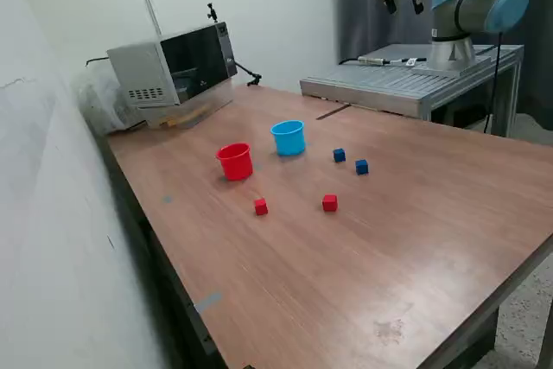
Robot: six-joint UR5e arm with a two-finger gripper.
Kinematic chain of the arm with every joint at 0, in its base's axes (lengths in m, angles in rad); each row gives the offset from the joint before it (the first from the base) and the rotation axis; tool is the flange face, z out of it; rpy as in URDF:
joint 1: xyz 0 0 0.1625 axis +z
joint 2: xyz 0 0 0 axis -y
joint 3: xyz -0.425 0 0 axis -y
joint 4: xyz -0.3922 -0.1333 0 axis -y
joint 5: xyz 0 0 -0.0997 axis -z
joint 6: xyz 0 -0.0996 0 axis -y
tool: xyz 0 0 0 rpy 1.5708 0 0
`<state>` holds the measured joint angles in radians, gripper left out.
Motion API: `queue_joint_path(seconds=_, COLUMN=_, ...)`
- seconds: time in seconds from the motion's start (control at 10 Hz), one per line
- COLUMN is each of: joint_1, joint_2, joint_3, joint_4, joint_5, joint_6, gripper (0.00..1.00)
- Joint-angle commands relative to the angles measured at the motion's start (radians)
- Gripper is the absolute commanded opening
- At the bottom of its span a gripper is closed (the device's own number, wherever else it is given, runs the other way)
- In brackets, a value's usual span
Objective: Place red objects in the red bin, and blue objects in the blue bin.
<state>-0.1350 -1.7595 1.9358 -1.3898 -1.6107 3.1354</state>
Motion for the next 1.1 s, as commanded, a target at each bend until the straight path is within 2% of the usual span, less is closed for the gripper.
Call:
queue_joint_path(seconds=0.0, joint_1=0.0, joint_2=0.0, joint_3=0.0, joint_4=0.0, joint_5=0.0, joint_6=0.0, gripper=1.0)
queue_joint_path(seconds=0.8, joint_1=0.001, joint_2=-0.002, joint_3=0.002, joint_4=0.0, joint_5=0.0, joint_6=-0.003, gripper=1.0)
queue_joint_path(seconds=1.0, joint_1=0.003, joint_2=0.014, joint_3=-0.008, joint_4=-0.015, joint_5=0.014, joint_6=0.005, gripper=1.0)
